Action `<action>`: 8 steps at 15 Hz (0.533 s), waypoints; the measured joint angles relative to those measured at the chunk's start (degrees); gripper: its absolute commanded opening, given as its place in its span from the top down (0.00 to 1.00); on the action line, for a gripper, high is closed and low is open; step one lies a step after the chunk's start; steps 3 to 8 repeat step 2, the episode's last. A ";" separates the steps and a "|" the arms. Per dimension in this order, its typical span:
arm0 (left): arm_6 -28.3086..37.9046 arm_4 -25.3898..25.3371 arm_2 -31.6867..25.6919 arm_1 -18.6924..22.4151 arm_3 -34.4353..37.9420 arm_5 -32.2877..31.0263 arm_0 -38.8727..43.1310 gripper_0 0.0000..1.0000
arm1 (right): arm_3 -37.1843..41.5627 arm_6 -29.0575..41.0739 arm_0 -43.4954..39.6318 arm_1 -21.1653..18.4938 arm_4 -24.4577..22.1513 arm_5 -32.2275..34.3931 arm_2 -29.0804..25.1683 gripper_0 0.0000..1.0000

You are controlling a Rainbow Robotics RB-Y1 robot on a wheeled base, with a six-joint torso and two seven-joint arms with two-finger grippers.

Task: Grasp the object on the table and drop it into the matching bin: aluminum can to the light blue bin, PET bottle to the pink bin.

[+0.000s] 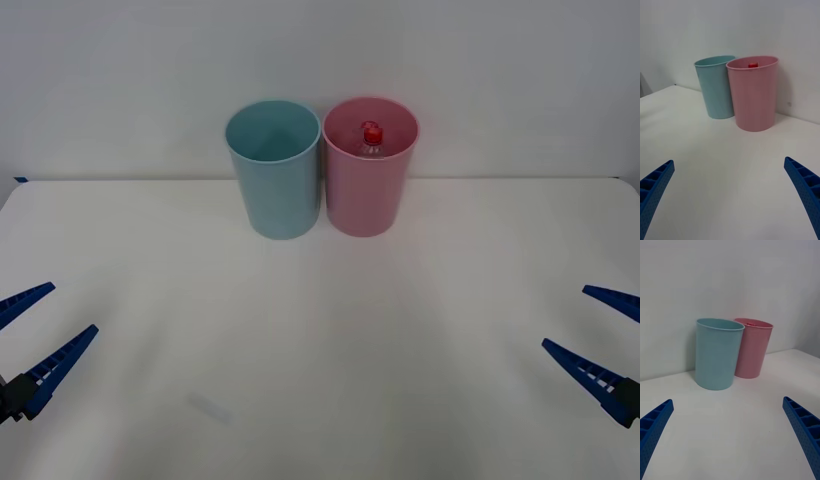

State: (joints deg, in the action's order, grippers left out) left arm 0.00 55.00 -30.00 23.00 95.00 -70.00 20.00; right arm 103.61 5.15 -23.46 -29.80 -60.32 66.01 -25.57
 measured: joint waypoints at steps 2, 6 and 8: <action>0.00 0.00 0.00 0.00 0.00 0.00 0.00 0.00 | -0.05 -0.14 -0.09 0.00 -0.05 0.00 0.00 0.00; 0.00 0.00 0.00 0.00 0.00 0.00 0.00 0.00 | -0.05 -0.14 -0.09 0.00 -0.05 0.00 0.00 0.00; 0.00 0.00 0.00 0.00 0.00 0.00 0.00 0.00 | -0.05 -0.14 -0.09 0.00 -0.05 0.00 0.00 0.00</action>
